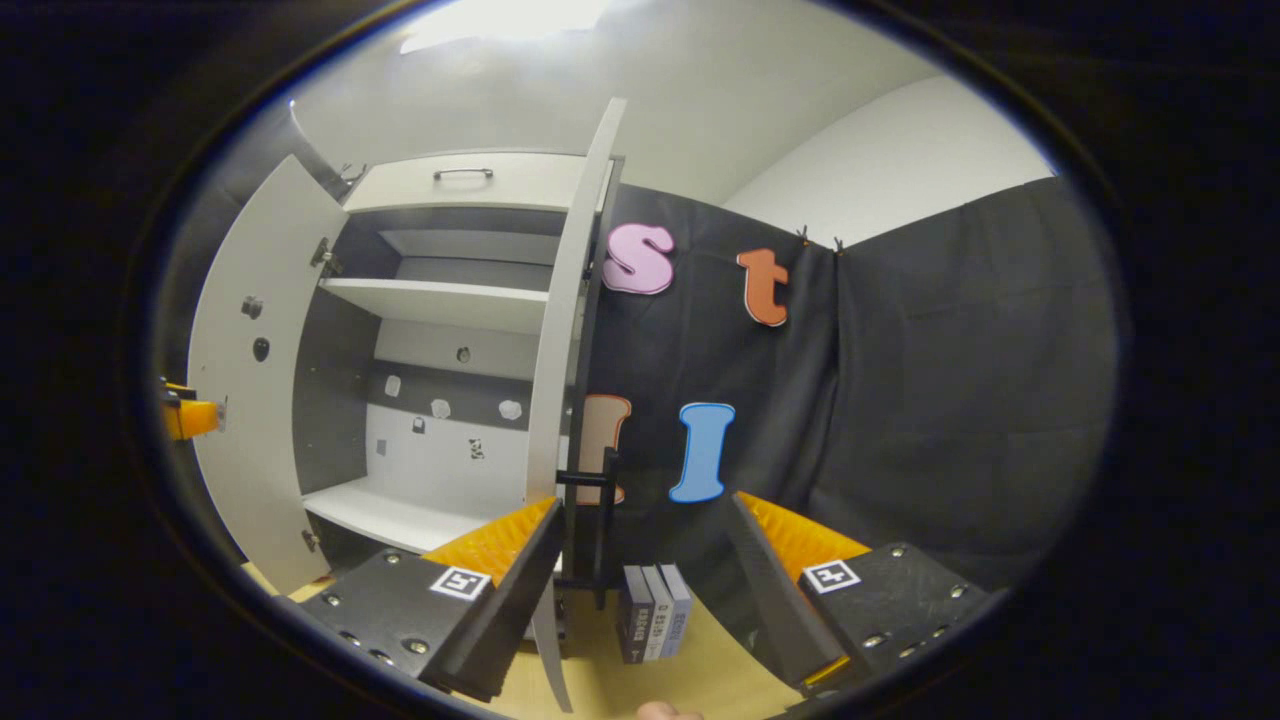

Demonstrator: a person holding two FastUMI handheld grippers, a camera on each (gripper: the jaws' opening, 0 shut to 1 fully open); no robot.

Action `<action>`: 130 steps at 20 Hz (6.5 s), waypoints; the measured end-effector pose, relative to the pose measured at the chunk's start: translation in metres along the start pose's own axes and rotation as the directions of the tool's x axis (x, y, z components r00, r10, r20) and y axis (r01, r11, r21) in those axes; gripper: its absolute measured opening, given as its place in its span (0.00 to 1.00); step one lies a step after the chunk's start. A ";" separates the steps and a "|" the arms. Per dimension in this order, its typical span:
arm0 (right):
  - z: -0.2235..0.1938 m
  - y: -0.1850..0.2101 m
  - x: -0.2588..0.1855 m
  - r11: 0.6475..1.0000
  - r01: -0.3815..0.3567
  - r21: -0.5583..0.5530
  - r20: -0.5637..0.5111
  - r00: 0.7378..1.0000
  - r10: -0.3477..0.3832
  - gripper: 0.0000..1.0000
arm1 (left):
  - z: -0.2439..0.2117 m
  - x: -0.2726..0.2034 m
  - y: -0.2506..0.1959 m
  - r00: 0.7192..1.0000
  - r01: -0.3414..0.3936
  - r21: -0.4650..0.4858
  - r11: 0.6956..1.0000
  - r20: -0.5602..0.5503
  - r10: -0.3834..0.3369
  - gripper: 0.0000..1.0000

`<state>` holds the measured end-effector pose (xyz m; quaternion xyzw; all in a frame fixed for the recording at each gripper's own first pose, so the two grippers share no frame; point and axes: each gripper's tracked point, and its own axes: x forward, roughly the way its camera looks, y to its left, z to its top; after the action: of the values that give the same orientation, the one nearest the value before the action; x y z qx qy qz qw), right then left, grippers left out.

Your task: Grasp the bottle in the cabinet with the left hand and place it on the coaster, then close the right door with the right hand and the left door with the left hand.

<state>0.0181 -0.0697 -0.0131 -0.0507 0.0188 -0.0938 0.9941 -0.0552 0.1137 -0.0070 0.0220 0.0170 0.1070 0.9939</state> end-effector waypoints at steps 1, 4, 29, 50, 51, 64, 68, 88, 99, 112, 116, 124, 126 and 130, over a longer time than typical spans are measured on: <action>0.000 0.000 0.000 1.000 -0.001 -0.001 0.001 1.000 0.001 0.94 | 0.001 -0.002 0.006 1.000 -0.016 0.002 1.000 0.003 0.016 0.96; 0.000 0.002 0.002 1.000 -0.021 0.015 -0.001 1.000 0.021 0.93 | 0.004 -0.007 0.019 0.998 -0.056 0.002 0.998 0.008 0.056 0.96; 0.005 0.105 0.008 0.954 -0.289 0.073 0.022 0.957 0.289 0.96 | 0.012 -0.033 0.130 0.946 -0.324 -0.012 0.946 0.017 0.325 0.96; -0.015 0.166 0.044 0.897 -0.418 0.143 -0.031 0.904 0.426 0.97 | -0.004 -0.037 0.152 0.925 -0.381 -0.005 0.925 -0.014 0.380 0.96; -0.013 0.171 0.044 0.893 -0.426 0.145 -0.027 0.901 0.434 0.94 | -0.005 -0.037 0.153 0.925 -0.379 -0.005 0.925 -0.017 0.379 0.96; -0.015 0.196 0.030 0.893 -0.427 0.141 -0.026 0.901 0.434 0.96 | -0.018 -0.026 0.157 0.947 -0.318 -0.014 0.948 -0.057 0.316 0.93; -0.019 0.192 0.025 0.909 -0.391 0.145 -0.034 0.916 0.400 0.96 | -0.016 -0.005 0.165 0.951 -0.304 0.007 0.953 -0.048 0.304 0.93; -0.033 0.196 0.015 0.932 -0.321 0.170 -0.069 0.939 0.336 0.96 | -0.017 0.029 0.123 0.998 -0.024 0.026 0.999 -0.054 0.025 0.87; -0.029 0.145 0.003 0.960 -0.241 0.142 -0.076 0.964 0.254 0.93 | -0.018 0.055 0.039 0.985 0.173 0.023 0.985 -0.035 -0.172 0.93; -0.029 0.076 -0.012 0.992 -0.094 0.088 -0.084 0.991 0.101 0.93 | -0.020 0.108 -0.022 0.951 0.305 -0.054 0.951 -0.027 -0.307 1.00; -0.031 0.058 -0.020 0.996 -0.053 0.078 -0.090 0.994 0.060 0.96 | -0.020 0.121 -0.037 0.946 0.322 -0.020 0.947 -0.027 -0.322 0.99; -0.036 0.016 -0.040 0.997 0.045 0.070 -0.107 0.994 -0.038 0.96 | -0.025 0.142 -0.059 0.940 0.337 -0.063 0.939 -0.036 -0.339 0.99; -0.036 0.005 -0.045 0.995 0.074 0.072 -0.110 0.992 -0.065 0.93 | -0.025 0.144 -0.061 0.940 0.338 -0.051 0.940 -0.036 -0.340 1.00; -0.037 -0.015 -0.055 0.990 0.122 0.075 -0.115 0.987 -0.113 0.93 | -0.024 0.145 -0.064 0.941 0.335 -0.045 0.941 -0.040 -0.337 1.00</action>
<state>-0.0402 -0.0774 -0.0469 -0.0058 0.0671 -0.1556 0.9855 0.0990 0.0830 -0.0386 -0.0026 0.0418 -0.0632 0.9971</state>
